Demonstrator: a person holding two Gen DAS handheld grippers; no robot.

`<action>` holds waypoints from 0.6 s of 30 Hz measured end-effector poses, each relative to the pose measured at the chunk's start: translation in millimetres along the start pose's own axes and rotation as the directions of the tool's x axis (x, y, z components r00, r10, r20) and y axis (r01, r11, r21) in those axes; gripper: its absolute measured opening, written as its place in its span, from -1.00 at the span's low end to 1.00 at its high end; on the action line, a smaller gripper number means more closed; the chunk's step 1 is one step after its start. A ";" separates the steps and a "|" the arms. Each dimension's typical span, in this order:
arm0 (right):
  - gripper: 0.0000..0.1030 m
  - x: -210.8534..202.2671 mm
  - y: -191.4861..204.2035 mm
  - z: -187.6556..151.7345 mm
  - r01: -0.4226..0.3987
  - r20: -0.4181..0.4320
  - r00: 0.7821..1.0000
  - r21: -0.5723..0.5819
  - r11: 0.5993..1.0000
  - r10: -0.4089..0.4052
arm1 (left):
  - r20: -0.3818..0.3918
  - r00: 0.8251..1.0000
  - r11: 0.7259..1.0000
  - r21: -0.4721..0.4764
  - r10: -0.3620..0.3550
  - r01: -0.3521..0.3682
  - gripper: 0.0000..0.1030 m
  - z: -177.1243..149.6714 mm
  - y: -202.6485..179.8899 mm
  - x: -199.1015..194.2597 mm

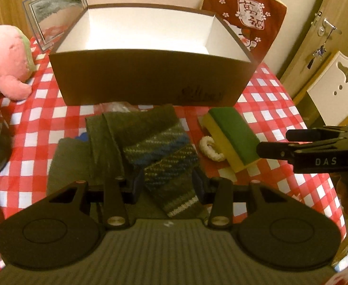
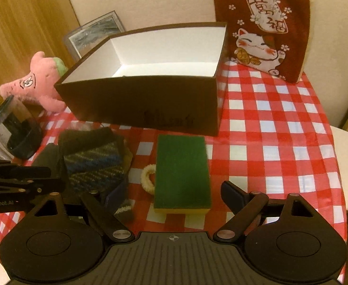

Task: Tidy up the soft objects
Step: 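Grasp the green-and-yellow sponge with the right gripper while the left gripper approaches the striped sock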

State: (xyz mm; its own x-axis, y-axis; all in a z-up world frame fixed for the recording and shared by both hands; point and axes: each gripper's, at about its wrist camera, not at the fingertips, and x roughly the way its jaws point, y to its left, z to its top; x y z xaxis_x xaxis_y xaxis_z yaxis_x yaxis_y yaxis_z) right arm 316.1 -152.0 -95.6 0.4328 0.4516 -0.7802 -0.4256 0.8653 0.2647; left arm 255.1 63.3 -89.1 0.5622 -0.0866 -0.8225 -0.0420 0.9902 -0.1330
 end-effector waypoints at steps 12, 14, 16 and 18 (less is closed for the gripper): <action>0.68 44.3 -5.5 2.9 0.012 -0.065 0.998 -0.022 1.000 -0.014 | -0.048 0.999 1.000 -0.024 0.007 -0.008 -0.21 -2.2 2.5 24.9; 0.68 53.6 -7.4 4.7 0.016 -0.073 0.997 -0.024 1.000 -0.018 | -0.050 0.999 1.000 -0.027 0.013 -0.014 -0.21 -1.1 3.7 27.4; 0.68 61.0 -8.4 6.3 0.015 -0.078 0.997 -0.028 0.999 -0.017 | -0.051 0.999 0.999 -0.030 0.018 -0.019 -0.21 -0.4 4.4 29.4; 0.66 67.9 -9.5 7.3 0.016 -0.081 0.997 -0.033 0.999 -0.018 | -0.053 0.998 0.999 -0.037 0.017 -0.019 -0.21 0.2 5.8 31.3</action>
State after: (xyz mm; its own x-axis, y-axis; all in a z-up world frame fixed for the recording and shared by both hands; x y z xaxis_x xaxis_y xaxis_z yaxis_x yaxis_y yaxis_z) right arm 355.3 -128.0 -146.9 0.3750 0.4166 -0.8282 -0.4448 0.8647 0.2335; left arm 272.6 66.4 -115.5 0.5166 -0.0750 -0.8529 -0.0835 0.9870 -0.1373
